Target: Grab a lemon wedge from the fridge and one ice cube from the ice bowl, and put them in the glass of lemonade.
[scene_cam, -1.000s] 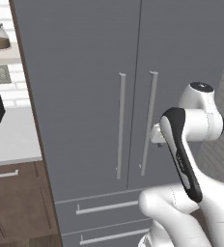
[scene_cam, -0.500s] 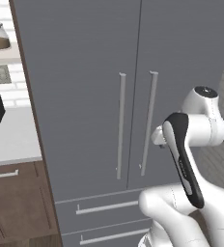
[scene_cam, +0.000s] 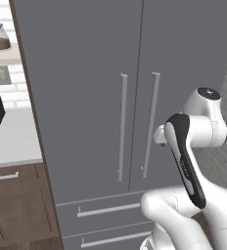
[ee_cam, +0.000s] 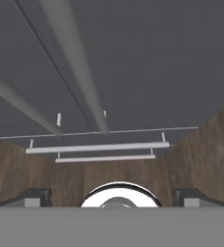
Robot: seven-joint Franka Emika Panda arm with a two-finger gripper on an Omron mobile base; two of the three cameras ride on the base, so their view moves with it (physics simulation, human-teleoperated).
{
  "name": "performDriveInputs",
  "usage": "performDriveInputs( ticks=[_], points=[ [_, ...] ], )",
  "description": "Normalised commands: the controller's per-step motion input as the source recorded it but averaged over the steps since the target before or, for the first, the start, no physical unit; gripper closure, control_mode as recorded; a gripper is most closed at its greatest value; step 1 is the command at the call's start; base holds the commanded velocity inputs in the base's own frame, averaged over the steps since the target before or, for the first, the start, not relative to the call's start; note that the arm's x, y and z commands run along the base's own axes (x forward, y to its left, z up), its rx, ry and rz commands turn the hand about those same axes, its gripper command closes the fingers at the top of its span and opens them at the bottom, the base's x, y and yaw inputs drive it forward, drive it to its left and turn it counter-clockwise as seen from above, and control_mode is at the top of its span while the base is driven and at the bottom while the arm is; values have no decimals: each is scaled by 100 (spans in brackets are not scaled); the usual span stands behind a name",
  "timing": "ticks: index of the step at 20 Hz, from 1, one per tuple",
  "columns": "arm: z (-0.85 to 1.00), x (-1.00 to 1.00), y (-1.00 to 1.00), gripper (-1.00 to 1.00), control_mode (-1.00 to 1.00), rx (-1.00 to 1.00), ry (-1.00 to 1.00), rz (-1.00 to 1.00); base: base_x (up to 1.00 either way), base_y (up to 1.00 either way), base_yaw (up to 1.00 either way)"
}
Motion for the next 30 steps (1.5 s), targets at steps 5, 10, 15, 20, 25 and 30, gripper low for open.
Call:
performDriveInputs(
  ticks=[5, 10, 15, 20, 25, 30],
  points=[
    [0, 5, 0, -100, 100, 0, 0, 0, -18, 12, 0],
    [0, 0, 0, -100, 100, 0, 0, 0, -45, 58, 0],
    [0, 0, 0, -100, 100, 0, 0, 0, -36, 14, -1],
    [0, 0, 0, -100, 100, 0, 0, 0, -16, -20, 0],
    [0, 0, 0, -100, 100, 0, 0, 0, -19, -20, 0],
    [0, 0, 0, -100, 100, 0, 0, 0, -38, -7, 0]
  ],
)
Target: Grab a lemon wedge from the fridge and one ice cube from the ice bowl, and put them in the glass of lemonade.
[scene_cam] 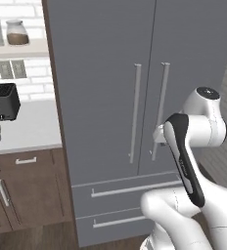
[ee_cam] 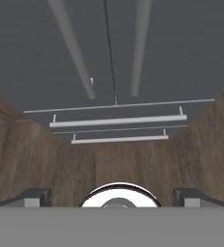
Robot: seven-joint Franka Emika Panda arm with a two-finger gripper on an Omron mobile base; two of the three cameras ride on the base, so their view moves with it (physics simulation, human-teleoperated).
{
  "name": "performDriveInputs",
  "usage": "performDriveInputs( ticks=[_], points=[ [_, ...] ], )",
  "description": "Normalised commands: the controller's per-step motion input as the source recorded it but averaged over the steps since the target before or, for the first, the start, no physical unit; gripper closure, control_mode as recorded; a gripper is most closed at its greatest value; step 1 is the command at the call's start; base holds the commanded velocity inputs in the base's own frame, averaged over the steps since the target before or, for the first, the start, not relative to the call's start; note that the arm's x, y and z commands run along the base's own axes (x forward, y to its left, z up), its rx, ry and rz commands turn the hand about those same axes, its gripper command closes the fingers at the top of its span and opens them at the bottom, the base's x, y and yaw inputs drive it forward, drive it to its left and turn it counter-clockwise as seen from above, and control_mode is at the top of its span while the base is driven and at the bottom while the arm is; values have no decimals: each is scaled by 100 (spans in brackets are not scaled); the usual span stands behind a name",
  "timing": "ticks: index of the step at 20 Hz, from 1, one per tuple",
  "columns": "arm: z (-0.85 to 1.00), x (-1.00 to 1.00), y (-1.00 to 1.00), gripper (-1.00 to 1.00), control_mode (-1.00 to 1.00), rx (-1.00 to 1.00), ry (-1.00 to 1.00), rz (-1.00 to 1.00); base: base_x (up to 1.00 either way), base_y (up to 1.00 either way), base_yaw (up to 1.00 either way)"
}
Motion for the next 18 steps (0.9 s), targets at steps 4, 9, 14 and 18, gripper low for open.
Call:
performDriveInputs(
  ticks=[4, 9, 14, 18],
  points=[
    [0, 0, 0, -100, 100, 0, 0, 0, -19, 0, 0],
    [0, 4, 0, -100, -100, 0, 0, 0, 1, 0, 0],
    [0, 43, 8, -100, -100, 0, -13, 0, 0, 0, 0],
    [7, 83, 47, -100, -100, 0, -31, 0, 0, 0, 0]
  ],
)
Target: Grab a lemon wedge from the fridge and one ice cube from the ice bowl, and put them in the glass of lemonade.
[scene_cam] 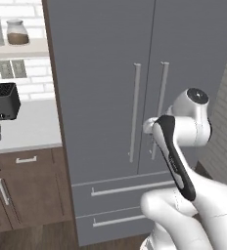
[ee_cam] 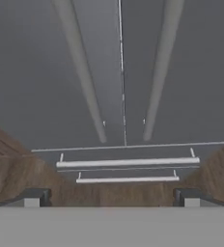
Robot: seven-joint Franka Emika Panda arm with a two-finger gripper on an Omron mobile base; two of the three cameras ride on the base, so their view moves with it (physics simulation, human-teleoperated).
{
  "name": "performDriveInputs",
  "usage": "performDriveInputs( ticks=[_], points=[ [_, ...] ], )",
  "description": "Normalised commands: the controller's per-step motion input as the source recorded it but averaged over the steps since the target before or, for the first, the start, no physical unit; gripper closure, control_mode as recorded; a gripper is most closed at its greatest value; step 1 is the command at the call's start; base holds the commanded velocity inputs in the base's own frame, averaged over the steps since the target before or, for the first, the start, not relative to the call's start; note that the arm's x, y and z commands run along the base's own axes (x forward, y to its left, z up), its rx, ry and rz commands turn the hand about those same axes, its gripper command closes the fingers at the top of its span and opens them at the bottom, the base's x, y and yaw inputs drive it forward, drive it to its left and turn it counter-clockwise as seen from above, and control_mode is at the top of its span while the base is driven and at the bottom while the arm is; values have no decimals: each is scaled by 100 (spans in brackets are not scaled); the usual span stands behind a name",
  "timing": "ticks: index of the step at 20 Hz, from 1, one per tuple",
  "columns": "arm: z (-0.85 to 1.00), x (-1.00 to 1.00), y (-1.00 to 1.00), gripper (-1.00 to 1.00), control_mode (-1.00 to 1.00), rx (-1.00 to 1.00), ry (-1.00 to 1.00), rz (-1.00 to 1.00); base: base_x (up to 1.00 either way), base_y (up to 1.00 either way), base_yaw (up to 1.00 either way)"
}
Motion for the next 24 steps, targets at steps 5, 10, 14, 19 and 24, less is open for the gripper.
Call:
performDriveInputs(
  ticks=[5, 10, 14, 19, 24],
  points=[
    [1, 98, 42, -100, -100, -1, -23, -1, 0, 0, 0],
    [7, 99, 13, -100, -100, 0, -9, -6, 0, 0, 0],
    [4, 100, 23, -100, -100, 1, -5, -6, 0, 0, 0],
    [0, 94, 9, -100, -100, 0, -3, -5, 0, 0, 0],
    [0, 74, 0, -100, -100, 0, -2, -4, 0, 0, 0]
  ],
)
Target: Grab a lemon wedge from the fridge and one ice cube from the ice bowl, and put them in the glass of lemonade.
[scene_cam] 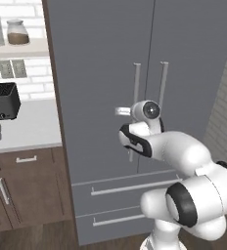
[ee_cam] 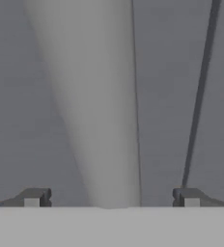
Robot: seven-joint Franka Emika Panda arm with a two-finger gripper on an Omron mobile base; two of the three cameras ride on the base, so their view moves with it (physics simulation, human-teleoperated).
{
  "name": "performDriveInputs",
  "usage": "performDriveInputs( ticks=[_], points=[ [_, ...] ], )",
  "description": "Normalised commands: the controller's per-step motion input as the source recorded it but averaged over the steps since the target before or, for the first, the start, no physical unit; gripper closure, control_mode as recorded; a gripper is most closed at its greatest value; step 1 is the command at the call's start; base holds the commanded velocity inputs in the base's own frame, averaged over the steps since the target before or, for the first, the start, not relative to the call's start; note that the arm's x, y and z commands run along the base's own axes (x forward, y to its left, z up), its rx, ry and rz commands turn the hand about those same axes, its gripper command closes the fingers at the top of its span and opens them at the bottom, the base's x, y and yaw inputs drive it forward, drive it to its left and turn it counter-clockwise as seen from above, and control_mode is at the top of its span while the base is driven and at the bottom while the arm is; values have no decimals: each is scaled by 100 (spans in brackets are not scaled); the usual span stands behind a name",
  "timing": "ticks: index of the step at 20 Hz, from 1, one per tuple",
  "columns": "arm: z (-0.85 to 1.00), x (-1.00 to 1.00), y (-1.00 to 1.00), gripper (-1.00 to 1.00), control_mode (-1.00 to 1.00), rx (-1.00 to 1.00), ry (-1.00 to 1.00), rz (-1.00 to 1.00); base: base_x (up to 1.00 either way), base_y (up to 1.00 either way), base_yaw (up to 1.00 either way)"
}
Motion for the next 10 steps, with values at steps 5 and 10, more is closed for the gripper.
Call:
performDriveInputs(
  ticks=[5, 10],
  points=[
    [0, 68, 0, 100, -100, 0, -1, -1, 0, 0, 0],
    [14, -37, 16, 100, -100, 0, 11, -3, 0, 0, 0]
  ],
)
